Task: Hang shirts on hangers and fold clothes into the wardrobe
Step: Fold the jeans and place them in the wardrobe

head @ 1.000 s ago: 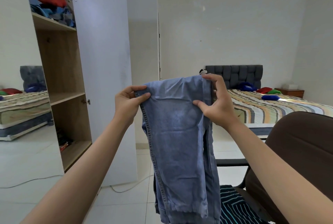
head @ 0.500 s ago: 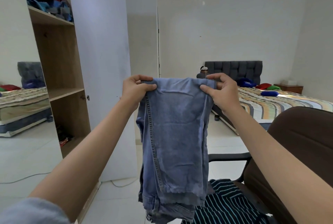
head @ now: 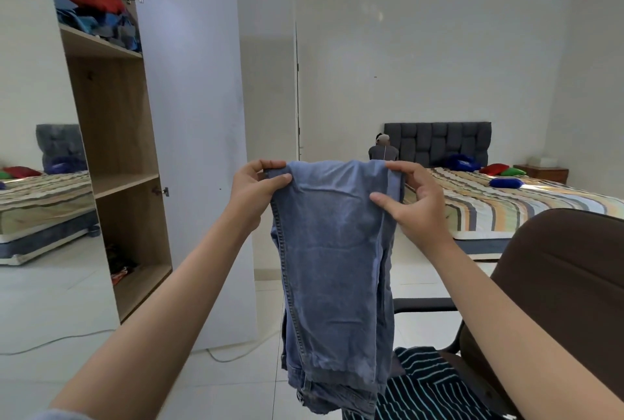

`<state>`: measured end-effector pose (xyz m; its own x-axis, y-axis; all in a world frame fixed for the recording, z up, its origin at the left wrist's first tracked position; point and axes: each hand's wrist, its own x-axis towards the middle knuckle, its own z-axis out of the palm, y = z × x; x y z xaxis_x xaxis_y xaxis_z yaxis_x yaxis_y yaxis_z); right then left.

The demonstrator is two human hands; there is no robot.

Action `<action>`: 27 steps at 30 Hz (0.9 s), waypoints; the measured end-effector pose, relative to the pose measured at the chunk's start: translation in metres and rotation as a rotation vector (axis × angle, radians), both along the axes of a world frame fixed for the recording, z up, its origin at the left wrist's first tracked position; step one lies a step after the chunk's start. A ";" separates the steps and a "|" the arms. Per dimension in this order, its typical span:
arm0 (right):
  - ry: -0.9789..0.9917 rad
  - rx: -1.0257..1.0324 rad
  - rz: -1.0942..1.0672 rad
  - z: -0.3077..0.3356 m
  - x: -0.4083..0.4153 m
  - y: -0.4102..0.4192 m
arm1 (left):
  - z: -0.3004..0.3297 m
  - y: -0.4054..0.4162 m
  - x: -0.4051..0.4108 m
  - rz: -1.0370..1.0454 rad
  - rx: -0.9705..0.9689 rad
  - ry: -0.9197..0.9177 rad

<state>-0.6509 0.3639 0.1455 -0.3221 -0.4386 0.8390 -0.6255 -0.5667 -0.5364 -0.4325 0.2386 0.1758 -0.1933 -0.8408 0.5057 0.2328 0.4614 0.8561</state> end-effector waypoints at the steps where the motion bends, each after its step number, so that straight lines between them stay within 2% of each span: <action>1: -0.017 -0.015 0.032 0.001 0.003 0.002 | -0.001 0.001 0.002 -0.009 -0.017 0.023; 6: 0.025 -0.186 0.015 0.014 0.019 0.005 | -0.007 0.001 0.016 -0.009 -0.068 0.151; 9: 0.041 -0.225 0.015 0.022 0.029 -0.001 | -0.009 -0.004 0.026 0.036 -0.103 0.118; 13: 0.014 -0.228 0.061 0.033 0.041 -0.006 | -0.028 -0.002 0.027 0.036 -0.042 0.139; 15: -0.031 -0.227 0.077 0.037 0.043 -0.007 | -0.042 0.002 0.027 -0.037 0.040 0.185; 18: -0.070 -0.219 0.060 0.041 0.045 -0.008 | -0.068 0.011 0.030 -0.262 0.174 0.326; 22: -0.131 -0.225 0.060 0.044 0.041 -0.007 | -0.102 0.039 0.021 -0.487 0.224 0.444; 25: -0.184 -0.198 0.102 0.045 0.037 -0.005 | -0.112 0.048 0.012 -0.612 0.193 0.450; 27: -0.248 -0.152 0.175 0.046 0.037 -0.004 | -0.111 0.042 0.006 -0.619 0.165 0.360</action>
